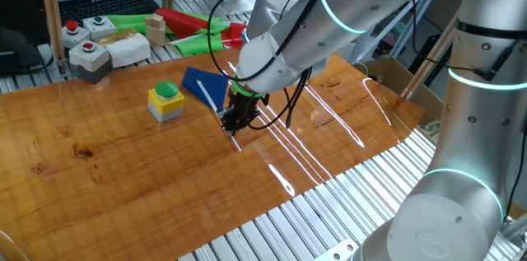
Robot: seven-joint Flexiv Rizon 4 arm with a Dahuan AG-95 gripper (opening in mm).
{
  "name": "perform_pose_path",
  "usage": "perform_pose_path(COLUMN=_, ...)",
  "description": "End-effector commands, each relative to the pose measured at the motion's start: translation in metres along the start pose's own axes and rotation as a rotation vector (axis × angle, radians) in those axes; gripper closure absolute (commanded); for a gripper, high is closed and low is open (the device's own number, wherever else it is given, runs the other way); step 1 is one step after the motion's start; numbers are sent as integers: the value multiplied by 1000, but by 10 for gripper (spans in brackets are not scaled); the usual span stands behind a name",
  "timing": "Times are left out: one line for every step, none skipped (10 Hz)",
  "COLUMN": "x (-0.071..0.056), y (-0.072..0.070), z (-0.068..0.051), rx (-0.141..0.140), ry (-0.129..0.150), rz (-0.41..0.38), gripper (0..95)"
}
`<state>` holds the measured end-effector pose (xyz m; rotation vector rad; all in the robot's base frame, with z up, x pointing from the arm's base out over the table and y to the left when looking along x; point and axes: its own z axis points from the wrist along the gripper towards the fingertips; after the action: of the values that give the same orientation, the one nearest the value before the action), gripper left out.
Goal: Wave the flag
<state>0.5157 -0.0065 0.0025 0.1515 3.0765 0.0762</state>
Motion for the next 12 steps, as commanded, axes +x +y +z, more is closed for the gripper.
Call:
perform_pose_path(x=0, y=0, z=0, rx=1, ry=-1, rz=3, gripper=950)
perform_pose_path(x=0, y=0, z=-1, rx=0, ry=0, rz=3, gripper=950)
perform_pose_path(x=-1, y=1, z=-3, rx=-4, ry=0, rz=9, gripper=950)
perform_pose_path(x=-1, y=1, z=-4, rx=-12, ry=-2, rz=13, gripper=950)
perform_pose_path(x=-2, y=2, z=-7, rx=-24, ry=-8, rz=17, gripper=950)
perform_pose_path(x=-4, y=3, z=-12, rx=-25, ry=-10, rz=17, gripper=950)
perform_pose_path(x=-5, y=4, z=-17, rx=-25, ry=-7, rz=19, gripper=950)
perform_pose_path(x=-5, y=5, z=-23, rx=-25, ry=-6, rz=23, gripper=950)
perform_pose_path(x=-5, y=6, z=-27, rx=-24, ry=-6, rz=26, gripper=950)
perform_pose_path(x=-6, y=7, z=-33, rx=-25, ry=-5, rz=29, gripper=950)
perform_pose_path(x=-6, y=8, z=-41, rx=-28, ry=-3, rz=29, gripper=950)
perform_pose_path(x=-6, y=9, z=-49, rx=-27, ry=-4, rz=32, gripper=950)
